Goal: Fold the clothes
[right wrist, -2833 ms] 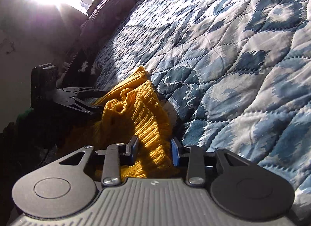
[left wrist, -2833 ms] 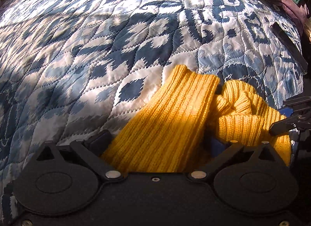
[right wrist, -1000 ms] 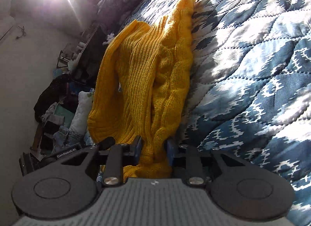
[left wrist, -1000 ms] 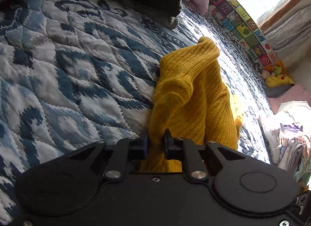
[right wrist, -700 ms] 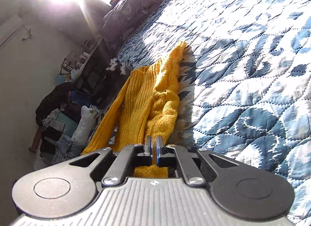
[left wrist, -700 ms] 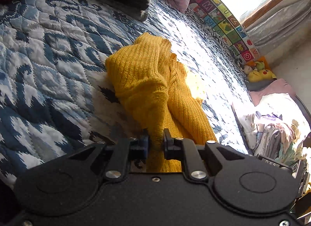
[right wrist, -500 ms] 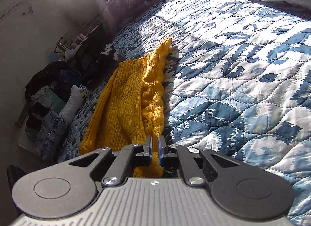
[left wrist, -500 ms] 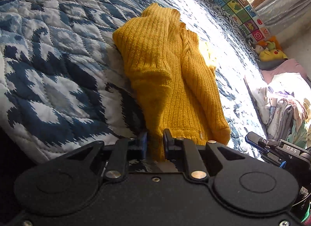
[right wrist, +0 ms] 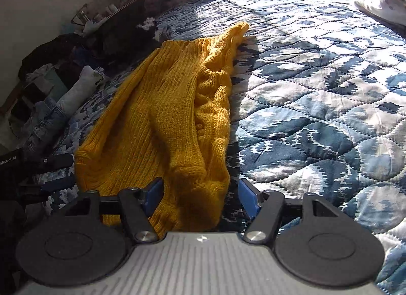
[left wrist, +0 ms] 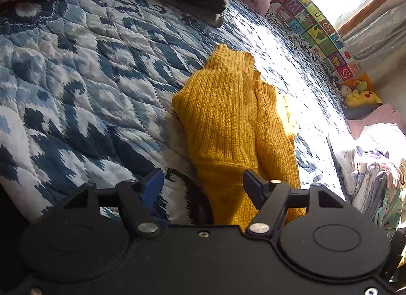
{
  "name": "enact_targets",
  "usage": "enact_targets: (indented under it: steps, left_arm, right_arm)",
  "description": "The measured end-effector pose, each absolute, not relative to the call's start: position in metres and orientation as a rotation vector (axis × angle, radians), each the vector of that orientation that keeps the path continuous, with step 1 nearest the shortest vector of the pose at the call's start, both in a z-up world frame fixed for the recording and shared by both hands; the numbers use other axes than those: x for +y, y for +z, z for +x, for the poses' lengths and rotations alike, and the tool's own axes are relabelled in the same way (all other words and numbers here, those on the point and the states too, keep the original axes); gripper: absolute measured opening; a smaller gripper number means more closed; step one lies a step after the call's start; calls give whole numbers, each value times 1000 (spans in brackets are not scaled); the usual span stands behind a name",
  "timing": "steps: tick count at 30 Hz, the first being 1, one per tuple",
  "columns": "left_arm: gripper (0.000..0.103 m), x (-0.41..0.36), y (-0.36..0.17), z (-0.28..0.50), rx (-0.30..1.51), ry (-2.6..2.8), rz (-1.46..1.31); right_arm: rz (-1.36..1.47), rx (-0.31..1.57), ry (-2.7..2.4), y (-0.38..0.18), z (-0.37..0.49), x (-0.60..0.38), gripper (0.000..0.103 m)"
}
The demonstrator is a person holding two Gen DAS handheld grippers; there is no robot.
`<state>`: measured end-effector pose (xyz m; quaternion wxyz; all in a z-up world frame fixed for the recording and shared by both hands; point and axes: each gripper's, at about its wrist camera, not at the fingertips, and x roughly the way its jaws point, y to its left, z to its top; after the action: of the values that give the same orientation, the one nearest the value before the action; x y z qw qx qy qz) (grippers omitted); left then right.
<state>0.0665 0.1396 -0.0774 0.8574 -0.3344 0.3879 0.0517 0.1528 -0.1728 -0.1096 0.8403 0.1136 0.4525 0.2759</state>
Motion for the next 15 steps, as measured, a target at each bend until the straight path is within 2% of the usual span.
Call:
enact_targets:
  steps: [3,4,5,6,7,10,15]
  left_arm:
    - [73,125,-89,84,854,87,-604]
    - [73,123,-93,87,859,79,-595]
    - [72,120,-97,91,861,77,-582]
    - [62,117,-101,94,863,75,-569]
    - [39,114,-105,97,857,65,-557]
    - [21,106,-103,93,834,62,-537]
    - [15,100,-91,73,837,-24,-590]
  right_arm:
    - [181,931,564,-113,146,-167,49]
    - [183,917,557,-115,145,-168,32]
    - [197,914,553,-117,145,-169,24]
    - [225,909,539,-119,146,-173,21]
    - [241,900,529,-120,146,-177,14]
    - [260,866,506,-114,145,-193,12]
    - [275,882,500,-96,129,-224,11]
